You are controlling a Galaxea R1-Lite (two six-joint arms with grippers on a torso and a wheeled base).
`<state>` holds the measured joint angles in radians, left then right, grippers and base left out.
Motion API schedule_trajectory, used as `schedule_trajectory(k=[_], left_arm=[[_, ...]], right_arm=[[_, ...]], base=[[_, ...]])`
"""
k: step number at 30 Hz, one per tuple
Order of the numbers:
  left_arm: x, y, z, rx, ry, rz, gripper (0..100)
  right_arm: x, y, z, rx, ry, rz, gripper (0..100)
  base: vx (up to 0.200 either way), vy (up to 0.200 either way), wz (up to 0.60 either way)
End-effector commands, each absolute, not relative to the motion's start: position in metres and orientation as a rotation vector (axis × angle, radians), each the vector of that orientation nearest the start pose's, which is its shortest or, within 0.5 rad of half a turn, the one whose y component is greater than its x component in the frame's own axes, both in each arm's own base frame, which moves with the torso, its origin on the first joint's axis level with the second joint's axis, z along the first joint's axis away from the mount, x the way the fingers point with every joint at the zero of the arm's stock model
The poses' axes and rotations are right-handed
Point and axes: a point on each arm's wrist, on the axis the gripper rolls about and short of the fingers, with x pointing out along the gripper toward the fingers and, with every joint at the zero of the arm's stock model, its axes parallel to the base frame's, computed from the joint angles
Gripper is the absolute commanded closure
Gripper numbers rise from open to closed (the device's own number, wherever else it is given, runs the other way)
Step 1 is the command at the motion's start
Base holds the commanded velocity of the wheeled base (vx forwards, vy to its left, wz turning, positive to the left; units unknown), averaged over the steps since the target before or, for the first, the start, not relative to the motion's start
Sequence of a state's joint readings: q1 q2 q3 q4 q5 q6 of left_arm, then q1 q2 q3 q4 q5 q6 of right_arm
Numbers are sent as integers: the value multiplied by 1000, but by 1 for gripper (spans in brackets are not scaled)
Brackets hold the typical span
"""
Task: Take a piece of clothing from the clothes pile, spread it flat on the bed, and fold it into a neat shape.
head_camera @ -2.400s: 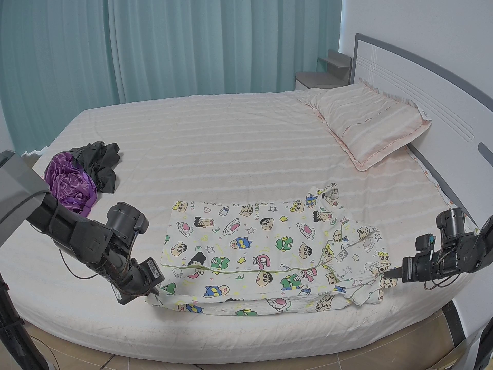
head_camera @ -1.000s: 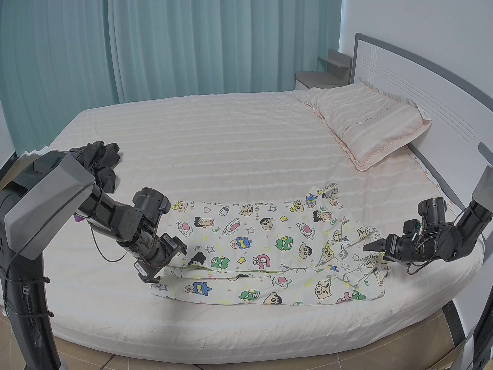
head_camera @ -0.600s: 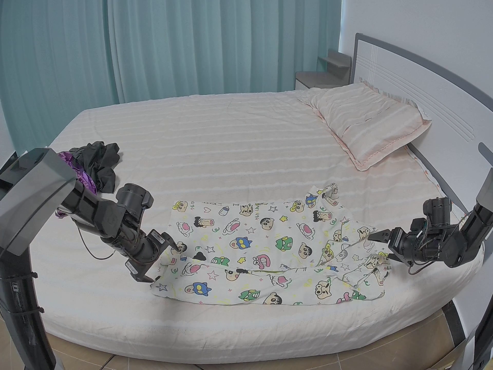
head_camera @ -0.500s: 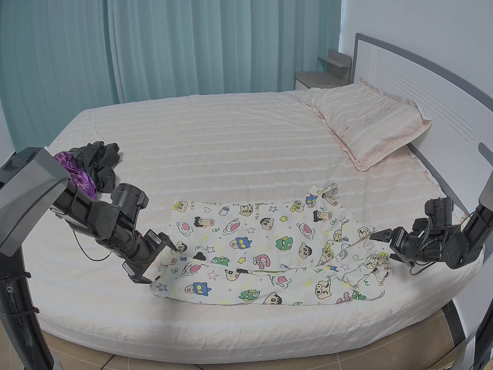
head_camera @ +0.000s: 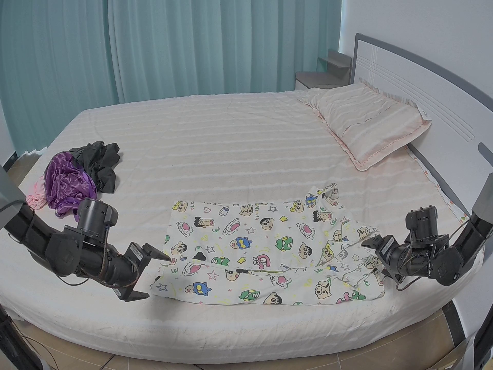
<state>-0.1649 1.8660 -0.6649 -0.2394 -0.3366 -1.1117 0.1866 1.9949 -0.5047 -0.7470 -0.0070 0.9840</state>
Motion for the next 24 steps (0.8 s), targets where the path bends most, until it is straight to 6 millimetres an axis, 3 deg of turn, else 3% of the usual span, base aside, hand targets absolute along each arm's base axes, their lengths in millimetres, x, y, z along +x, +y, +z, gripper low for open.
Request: schedule_trajectory(k=[1, 13, 24], left_arm=[[260, -51, 81, -1101, 1086, 77, 0], [255, -61, 80, -1116, 1130, 25, 0], [255, -61, 82, -1117, 1125, 19, 0]], right_arm=[[282, 61, 24, 845, 782, -250, 0], [294, 65, 8, 836, 685, -288, 0], [294, 74, 2, 819, 700, -274, 0]], base=[[0, 0, 0], [0, 0, 0], [0, 0, 0]])
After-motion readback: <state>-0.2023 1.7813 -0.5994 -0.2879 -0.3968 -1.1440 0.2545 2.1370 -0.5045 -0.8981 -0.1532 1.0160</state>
